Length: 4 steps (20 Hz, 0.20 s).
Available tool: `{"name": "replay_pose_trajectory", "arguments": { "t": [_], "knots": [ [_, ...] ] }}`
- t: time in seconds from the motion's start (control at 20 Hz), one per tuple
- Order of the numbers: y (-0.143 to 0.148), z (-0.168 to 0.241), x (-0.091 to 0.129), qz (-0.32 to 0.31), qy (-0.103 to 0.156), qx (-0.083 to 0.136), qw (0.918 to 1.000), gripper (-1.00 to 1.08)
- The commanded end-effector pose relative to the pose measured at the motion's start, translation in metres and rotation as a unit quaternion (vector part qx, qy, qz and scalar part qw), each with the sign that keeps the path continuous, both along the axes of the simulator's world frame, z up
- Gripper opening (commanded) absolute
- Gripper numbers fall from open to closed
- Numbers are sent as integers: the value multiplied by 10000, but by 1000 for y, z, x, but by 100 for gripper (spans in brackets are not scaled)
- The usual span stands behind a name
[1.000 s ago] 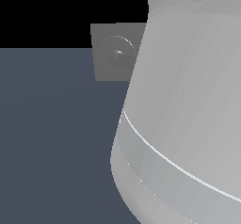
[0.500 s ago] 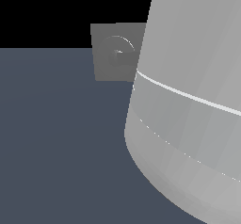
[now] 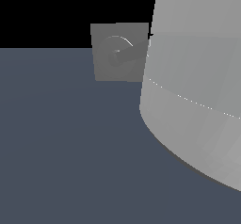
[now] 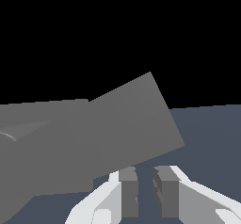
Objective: Turn on the faucet by rotating a designated handle.
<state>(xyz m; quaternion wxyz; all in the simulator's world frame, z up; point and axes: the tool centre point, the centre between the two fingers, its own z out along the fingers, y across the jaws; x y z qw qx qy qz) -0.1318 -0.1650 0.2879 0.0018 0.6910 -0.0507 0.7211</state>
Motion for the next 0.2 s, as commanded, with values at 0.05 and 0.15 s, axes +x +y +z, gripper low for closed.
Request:
{"name": "replay_pose_trajectory", "arguments": {
  "t": [0.05,0.15],
  "knots": [
    [-1,8,4,33,215,-99,9997,-100],
    [-2,11,4,32,212,-111,9997,-100]
  ]
}}
